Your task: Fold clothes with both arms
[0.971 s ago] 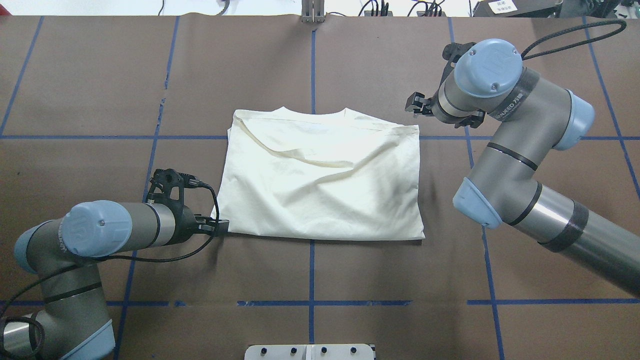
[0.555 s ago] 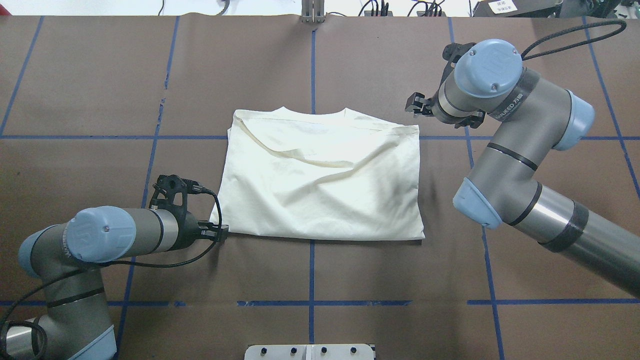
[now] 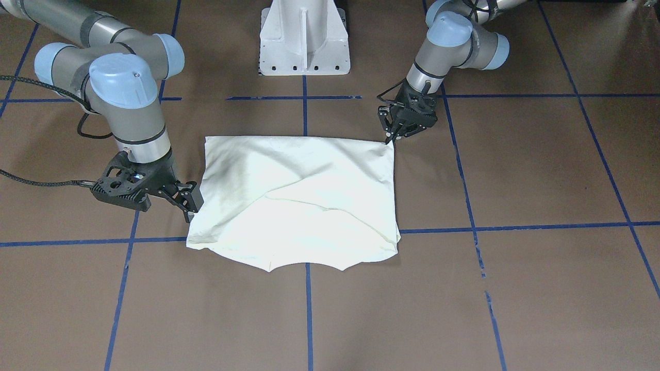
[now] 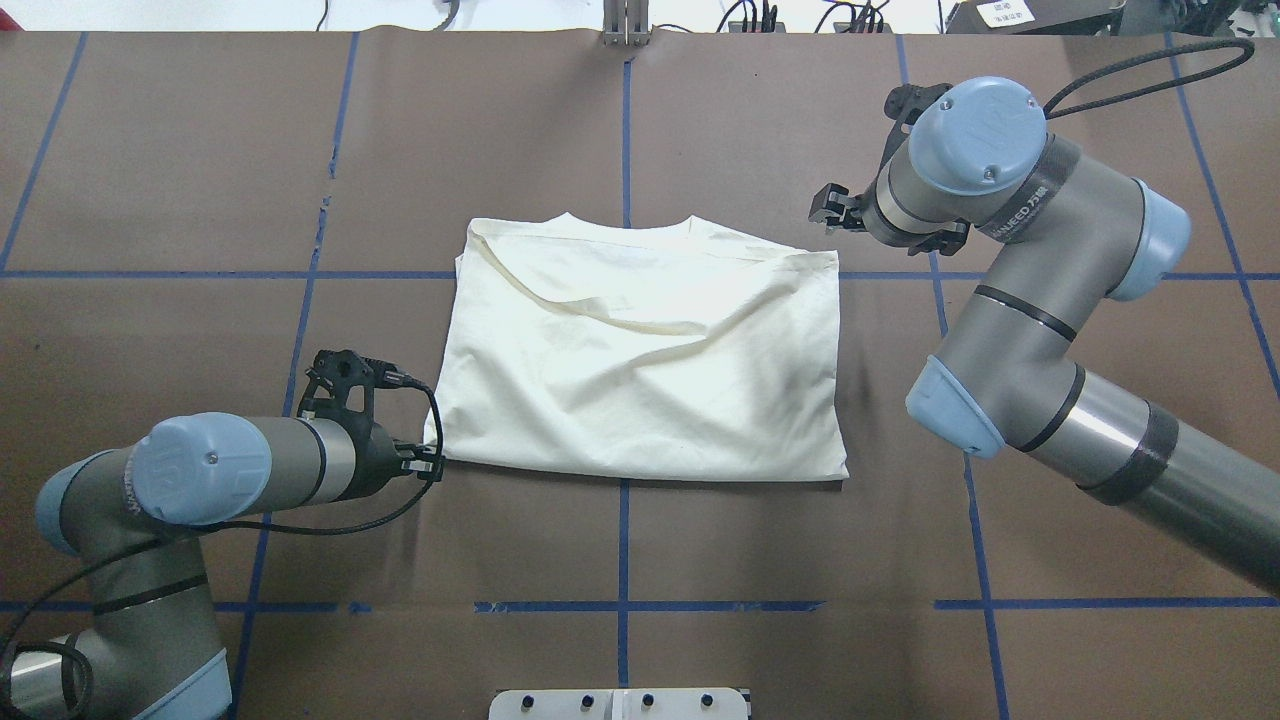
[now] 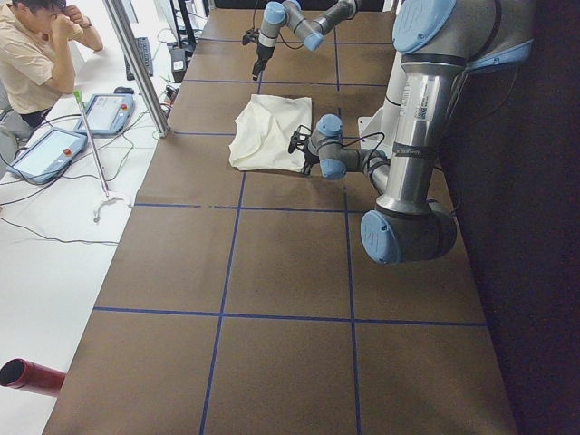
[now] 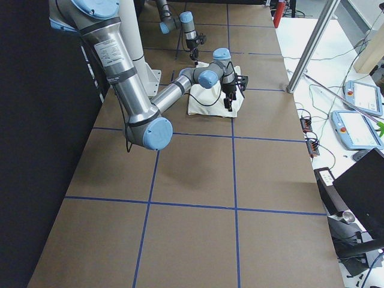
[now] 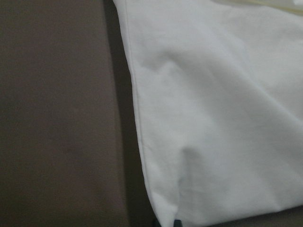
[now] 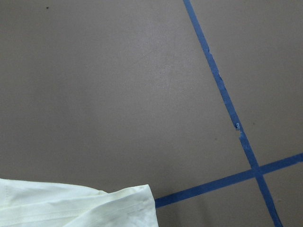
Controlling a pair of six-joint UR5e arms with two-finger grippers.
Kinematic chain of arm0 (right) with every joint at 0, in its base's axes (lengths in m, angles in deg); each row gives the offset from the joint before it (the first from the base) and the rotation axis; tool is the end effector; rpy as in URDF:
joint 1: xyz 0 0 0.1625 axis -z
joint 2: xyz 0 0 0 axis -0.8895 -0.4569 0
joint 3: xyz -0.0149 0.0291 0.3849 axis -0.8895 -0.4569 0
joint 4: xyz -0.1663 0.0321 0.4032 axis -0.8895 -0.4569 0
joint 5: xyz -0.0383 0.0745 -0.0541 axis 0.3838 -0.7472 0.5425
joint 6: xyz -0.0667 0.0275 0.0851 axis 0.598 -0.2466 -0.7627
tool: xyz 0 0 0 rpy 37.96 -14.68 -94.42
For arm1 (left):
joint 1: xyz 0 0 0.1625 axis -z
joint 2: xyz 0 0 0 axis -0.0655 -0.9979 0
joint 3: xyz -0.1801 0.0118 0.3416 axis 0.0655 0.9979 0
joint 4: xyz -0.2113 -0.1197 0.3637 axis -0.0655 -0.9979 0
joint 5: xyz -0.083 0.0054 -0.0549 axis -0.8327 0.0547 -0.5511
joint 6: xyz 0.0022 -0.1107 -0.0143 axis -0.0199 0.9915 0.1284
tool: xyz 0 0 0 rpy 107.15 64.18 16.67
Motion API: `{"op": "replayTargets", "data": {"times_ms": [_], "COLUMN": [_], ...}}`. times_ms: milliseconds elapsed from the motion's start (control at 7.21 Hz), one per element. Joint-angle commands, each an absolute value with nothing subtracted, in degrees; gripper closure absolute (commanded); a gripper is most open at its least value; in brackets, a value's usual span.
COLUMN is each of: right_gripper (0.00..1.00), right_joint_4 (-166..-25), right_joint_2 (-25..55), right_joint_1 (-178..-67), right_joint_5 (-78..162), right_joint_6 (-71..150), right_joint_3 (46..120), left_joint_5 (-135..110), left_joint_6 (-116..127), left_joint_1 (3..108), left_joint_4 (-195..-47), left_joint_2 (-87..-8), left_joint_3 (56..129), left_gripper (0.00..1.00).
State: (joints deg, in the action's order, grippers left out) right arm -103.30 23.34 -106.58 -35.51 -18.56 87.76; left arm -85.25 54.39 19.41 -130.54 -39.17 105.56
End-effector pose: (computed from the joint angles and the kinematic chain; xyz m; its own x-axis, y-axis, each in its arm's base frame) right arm -0.4047 -0.5434 0.2785 0.6853 0.2954 0.6656 -0.4255 0.9042 0.0367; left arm 0.4993 -0.3501 0.3263 0.5380 0.2567 -0.8029 0.1041 0.9250 0.3655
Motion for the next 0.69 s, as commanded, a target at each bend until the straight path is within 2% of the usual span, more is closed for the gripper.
{"op": "replayTargets", "data": {"times_ms": [0,139,277,555], "right_gripper": [0.0,0.0,0.0,0.0], "right_joint_4": [-103.31,-103.31,-103.31,-103.31], "right_joint_2": [23.18,23.18,23.27,23.27], "right_joint_1": [-106.58,-106.58,-106.58,-106.58], "right_joint_5": [-35.51,-35.51,-35.51,-35.51], "right_joint_6": [-18.39,-18.47,-18.56,-18.56], "right_joint_3": [87.79,87.79,87.79,88.14], "left_joint_5": [-85.19,-85.36,-85.37,-84.93], "left_joint_6": [45.7,39.72,36.1,34.3], "left_joint_1": [25.3,30.47,35.13,41.3], "left_joint_4": [-130.13,-130.04,-130.04,-130.74], "left_joint_2": [-38.66,-39.44,-44.23,-60.2], "left_joint_3": [105.13,101.04,94.47,74.37], "left_gripper": [1.0,1.0,1.0,1.0]}}
